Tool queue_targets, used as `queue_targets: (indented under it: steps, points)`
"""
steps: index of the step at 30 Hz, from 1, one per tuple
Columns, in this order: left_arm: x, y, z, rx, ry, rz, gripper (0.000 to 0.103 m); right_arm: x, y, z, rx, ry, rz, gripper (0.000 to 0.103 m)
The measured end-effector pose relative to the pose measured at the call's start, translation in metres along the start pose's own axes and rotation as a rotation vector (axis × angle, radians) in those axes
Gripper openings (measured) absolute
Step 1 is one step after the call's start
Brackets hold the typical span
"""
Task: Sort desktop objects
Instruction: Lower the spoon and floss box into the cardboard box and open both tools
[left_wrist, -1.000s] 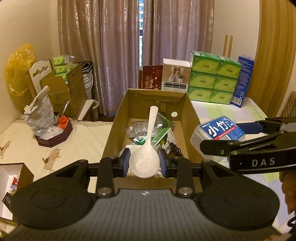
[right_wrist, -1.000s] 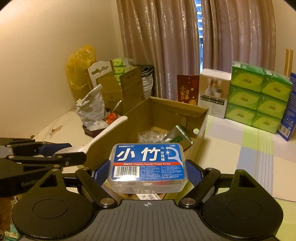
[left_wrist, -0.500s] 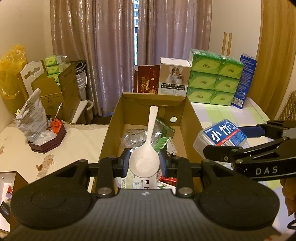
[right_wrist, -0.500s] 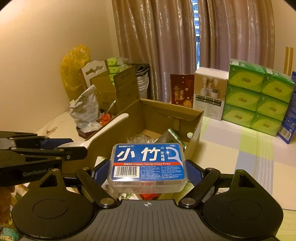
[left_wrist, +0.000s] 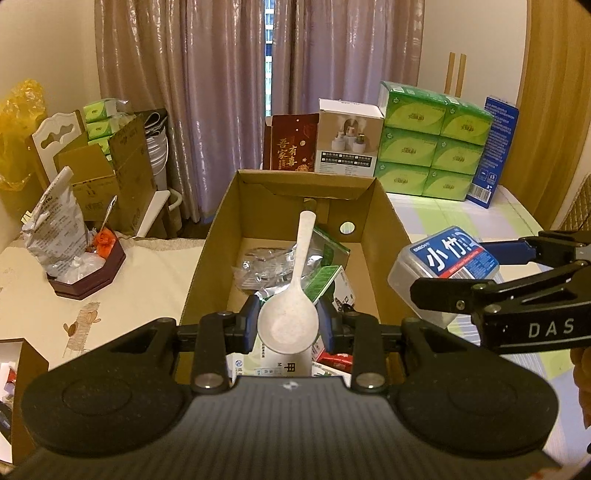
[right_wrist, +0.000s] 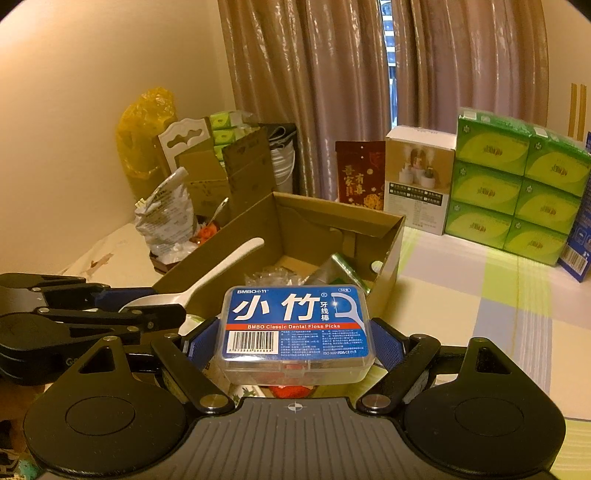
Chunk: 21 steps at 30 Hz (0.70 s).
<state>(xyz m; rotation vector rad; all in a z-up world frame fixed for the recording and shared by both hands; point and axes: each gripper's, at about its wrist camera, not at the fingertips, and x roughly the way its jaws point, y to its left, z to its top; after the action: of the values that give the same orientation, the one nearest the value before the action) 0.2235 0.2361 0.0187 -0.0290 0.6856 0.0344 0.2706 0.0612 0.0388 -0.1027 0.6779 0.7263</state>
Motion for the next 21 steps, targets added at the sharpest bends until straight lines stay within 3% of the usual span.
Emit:
queue_targets:
  steps: [19, 21]
  points:
    - [0.003, 0.017, -0.007, -0.047, -0.007, 0.025, 0.029, 0.009, 0.004, 0.003, 0.000, 0.004, 0.009, 0.083]
    - [0.002, 0.019, -0.009, -0.053, -0.005, 0.028, 0.033, 0.010, 0.004, 0.003, 0.000, 0.005, 0.013, 0.083]
